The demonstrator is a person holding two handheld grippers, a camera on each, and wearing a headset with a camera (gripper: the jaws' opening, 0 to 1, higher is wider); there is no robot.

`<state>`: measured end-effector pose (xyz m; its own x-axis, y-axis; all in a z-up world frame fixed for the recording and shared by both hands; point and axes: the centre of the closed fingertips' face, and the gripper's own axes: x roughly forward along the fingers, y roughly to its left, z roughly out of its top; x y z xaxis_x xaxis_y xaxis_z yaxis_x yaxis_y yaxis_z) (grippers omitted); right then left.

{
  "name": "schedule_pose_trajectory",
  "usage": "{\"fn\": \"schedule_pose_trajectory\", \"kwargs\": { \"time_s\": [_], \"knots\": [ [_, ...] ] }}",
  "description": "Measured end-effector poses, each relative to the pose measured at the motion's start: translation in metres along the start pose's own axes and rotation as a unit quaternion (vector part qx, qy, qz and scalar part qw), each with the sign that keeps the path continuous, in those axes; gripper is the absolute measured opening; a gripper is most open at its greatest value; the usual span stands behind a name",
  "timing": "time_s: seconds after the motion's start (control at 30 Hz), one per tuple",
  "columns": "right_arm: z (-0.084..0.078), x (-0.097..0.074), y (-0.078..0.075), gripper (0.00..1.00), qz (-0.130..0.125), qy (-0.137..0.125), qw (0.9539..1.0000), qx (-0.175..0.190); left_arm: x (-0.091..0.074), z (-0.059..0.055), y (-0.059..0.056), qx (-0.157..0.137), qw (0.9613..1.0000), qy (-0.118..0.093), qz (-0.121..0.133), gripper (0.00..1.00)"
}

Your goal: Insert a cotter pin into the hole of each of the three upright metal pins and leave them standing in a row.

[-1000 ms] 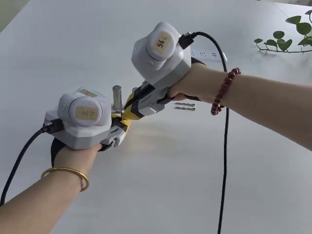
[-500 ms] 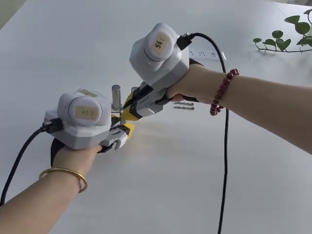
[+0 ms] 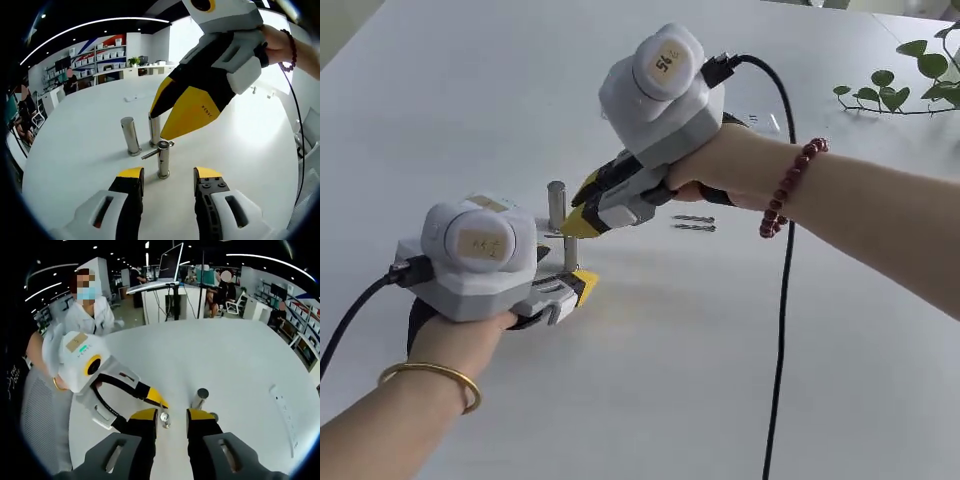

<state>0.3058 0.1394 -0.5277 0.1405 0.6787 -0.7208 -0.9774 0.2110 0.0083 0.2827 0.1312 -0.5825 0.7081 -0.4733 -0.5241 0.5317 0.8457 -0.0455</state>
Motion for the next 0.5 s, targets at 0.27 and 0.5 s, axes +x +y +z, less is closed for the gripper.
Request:
{"fn": "schedule_pose_trajectory", "kwargs": {
  "time_s": [0.27, 0.5],
  "knots": [
    [-0.003, -0.010, -0.025, 0.25, -0.034, -0.026, 0.9977, 0.052, -0.007, 0.006, 0.001, -0.010, 0.9999, -0.011, -0.005, 0.48],
    [-0.014, -0.004, -0.036, 0.24, -0.060, -0.038, 0.9935, 0.089, -0.011, 0.009, -0.007, -0.011, 0.9997, -0.016, -0.016, 0.57]
  ]
}}
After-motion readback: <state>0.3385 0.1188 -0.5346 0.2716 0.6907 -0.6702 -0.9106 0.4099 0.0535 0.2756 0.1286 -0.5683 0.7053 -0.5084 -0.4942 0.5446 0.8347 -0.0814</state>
